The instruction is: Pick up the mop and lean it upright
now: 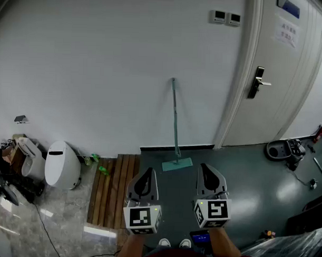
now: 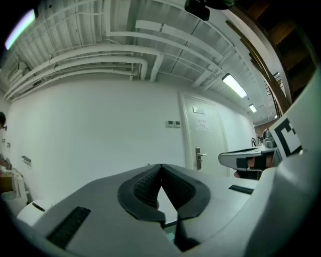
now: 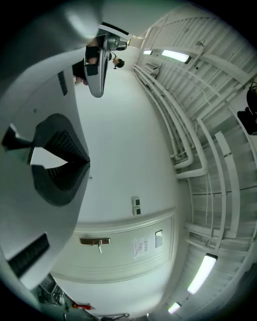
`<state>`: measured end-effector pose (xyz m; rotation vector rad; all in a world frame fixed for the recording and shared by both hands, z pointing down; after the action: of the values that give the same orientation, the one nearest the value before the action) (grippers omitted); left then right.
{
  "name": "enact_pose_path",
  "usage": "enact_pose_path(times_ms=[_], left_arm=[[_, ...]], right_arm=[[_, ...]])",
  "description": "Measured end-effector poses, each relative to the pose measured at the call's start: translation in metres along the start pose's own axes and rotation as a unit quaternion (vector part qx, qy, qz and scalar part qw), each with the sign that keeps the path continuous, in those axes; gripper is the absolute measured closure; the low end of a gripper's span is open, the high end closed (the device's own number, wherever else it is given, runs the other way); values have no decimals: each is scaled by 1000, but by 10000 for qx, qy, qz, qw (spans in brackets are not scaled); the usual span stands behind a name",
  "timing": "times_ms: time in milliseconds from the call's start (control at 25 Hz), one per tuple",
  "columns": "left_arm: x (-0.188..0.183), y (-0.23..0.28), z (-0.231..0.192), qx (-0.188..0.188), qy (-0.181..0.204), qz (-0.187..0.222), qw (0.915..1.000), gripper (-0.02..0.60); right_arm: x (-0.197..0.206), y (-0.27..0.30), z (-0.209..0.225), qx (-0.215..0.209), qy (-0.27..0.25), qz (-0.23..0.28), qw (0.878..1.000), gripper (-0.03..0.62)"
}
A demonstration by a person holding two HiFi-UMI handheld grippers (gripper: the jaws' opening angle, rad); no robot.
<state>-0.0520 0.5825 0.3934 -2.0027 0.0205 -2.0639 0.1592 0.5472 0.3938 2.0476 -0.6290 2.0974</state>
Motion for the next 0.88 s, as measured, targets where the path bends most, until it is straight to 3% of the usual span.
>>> enact_pose_path(times_ms=[480, 880], left_arm=[[-30, -27, 57, 70, 249, 312, 9992, 568], [-20, -26, 24, 35, 121, 50, 9999, 568]], right_arm=[[-18, -49, 15, -87, 35, 85, 9999, 577], [-22, -33, -11, -11, 230, 262, 9994, 576]])
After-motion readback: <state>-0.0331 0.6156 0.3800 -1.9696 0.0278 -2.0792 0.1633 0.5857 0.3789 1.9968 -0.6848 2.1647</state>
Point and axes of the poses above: the fingertips, and each gripper's own axes: y forward along the fingers, z to its right, x out of its underside, the point moved 10 cm from there along -y, backward along the fingers, and after that the axes turned 10 degrees about z, right-handed, at the moved point
